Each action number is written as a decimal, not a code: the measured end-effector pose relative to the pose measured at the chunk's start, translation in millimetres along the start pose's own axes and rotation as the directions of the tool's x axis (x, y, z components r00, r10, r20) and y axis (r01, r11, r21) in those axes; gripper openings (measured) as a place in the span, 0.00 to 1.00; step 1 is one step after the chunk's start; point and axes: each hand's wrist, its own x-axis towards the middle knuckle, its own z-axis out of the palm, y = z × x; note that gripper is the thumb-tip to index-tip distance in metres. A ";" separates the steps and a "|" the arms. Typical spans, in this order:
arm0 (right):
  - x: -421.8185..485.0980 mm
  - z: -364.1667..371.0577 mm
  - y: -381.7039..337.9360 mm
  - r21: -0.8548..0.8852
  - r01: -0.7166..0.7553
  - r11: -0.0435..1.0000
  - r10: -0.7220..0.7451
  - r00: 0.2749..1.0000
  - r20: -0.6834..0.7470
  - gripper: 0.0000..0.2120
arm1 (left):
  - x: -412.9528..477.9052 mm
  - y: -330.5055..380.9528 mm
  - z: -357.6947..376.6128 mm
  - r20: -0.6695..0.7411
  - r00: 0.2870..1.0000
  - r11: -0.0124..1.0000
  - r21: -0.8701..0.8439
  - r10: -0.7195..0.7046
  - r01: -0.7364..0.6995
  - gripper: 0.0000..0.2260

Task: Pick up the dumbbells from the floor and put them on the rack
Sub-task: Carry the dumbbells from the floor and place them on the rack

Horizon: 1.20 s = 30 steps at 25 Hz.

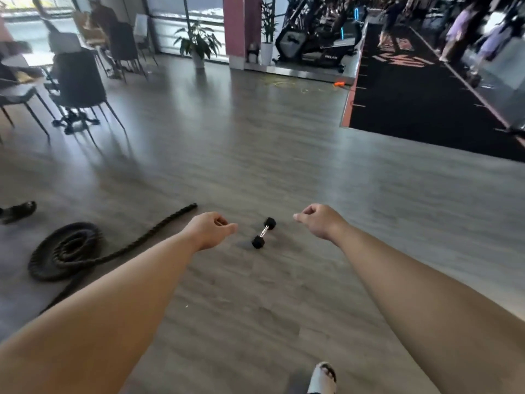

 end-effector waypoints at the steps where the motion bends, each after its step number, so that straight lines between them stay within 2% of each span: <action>1: 22.8 -11.6 8.3 -0.006 0.005 1.000 -0.005 1.000 -0.003 0.16 | 18.5 10.4 5.3 -0.013 1.000 1.000 0.002 -0.007 0.007 0.18; 5: 111.0 -47.0 41.4 -0.006 -0.005 1.000 0.006 0.997 0.074 0.18 | 83.1 50.7 25.3 -0.097 0.991 0.996 -0.035 -0.088 0.085 0.17; 10: 212.3 -84.4 56.6 -0.118 0.013 0.993 0.008 0.985 0.172 0.19 | 156.1 86.3 64.2 -0.109 0.976 0.978 -0.107 -0.188 0.177 0.19; 15: 312.9 -68.7 43.0 -0.183 0.082 0.980 -0.034 0.967 0.251 0.18 | 228.9 89.9 95.7 -0.072 0.967 0.964 -0.125 -0.243 0.233 0.17; 18: 376.7 -49.0 39.4 -0.287 0.131 0.949 -0.037 0.949 0.312 0.24 | 295.2 79.5 113.3 -0.031 0.958 0.950 -0.148 -0.284 0.277 0.16; 24: 505.2 -40.0 27.3 -0.371 0.063 0.927 0.073 0.937 0.340 0.27 | 419.4 60.4 140.9 0.096 0.903 0.868 -0.249 -0.419 0.430 0.18; 30: 615.3 -14.0 20.9 -0.443 0.061 0.895 0.149 0.893 0.424 0.29 | 485.7 52.4 149.0 0.184 0.845 0.797 -0.281 -0.502 0.534 0.14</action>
